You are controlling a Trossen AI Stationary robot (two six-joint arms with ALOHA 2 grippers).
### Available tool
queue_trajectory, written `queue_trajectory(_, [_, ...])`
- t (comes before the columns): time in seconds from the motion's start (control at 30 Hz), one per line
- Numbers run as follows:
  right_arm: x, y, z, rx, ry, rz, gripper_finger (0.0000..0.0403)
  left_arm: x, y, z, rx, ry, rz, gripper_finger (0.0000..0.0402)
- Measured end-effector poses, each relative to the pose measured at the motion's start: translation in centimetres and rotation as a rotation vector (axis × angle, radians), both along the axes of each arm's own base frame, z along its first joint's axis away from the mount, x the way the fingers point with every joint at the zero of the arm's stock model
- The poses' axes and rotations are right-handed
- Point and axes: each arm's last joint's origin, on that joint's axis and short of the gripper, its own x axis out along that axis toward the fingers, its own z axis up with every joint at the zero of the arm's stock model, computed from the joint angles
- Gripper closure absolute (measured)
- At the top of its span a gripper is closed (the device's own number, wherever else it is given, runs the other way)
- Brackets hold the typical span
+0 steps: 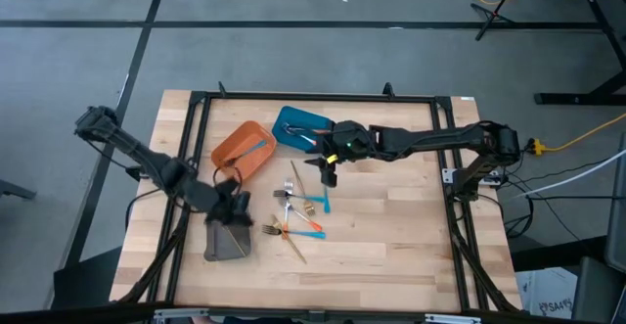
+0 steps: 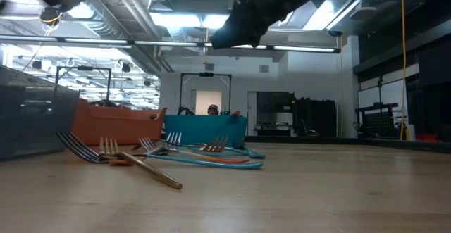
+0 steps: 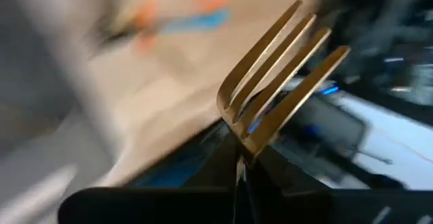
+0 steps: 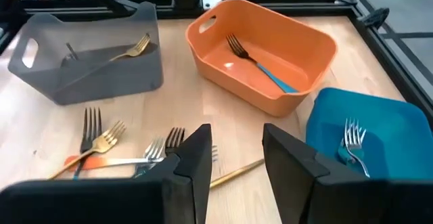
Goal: Sort silverware by color (type)
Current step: Put the gold fork into the black bin
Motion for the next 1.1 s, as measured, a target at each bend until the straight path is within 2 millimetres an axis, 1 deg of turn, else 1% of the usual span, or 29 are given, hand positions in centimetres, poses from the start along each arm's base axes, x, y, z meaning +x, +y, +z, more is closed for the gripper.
queue_trajectory(0.1, [-0.1, 0.0, -0.1, 0.001, 0.016, -0.001, 0.0281, -1.0, -0.8, -0.7, -0.138, 0.165, -0.024, 0.0391])
queue_trajectory(0.23, [-0.1, 0.0, -0.1, 0.001, 0.014, 0.000, 0.0281, -1.9, -1.0, -1.3, -0.257, 0.359, -0.036, 0.0393])
queue_trajectory(0.33, [-0.1, 0.0, -0.1, 0.001, 0.015, 0.000, 0.0281, -2.5, -0.7, -1.8, -0.270, 0.475, -0.055, 0.0393])
queue_trajectory(0.43, [-0.1, 0.0, -0.1, 0.001, 0.015, 0.000, 0.0281, -2.7, -0.1, -2.2, -0.259, 0.544, -0.027, 0.0393])
queue_trajectory(0.6, [-0.1, 0.0, -0.1, 0.001, 0.014, 0.000, 0.0281, -2.4, 1.1, -2.3, -0.263, 0.565, 0.048, 0.0393])
queue_trajectory(0.83, [-0.1, 0.0, -0.1, 0.001, 0.014, 0.000, 0.0281, -1.7, 2.3, -2.3, -0.321, 0.571, 0.118, 0.0393])
queue_trajectory(1.0, [-0.1, 0.0, -0.2, 0.002, 0.026, 0.000, 0.0281, -1.2, 2.8, -2.2, -0.347, 0.540, 0.153, 0.0393])
queue_trajectory(1.1, [-0.2, 0.0, -0.3, 0.003, 0.036, 0.000, 0.0281, -0.9, 2.9, -2.7, -0.344, 0.506, 0.173, 0.0393])
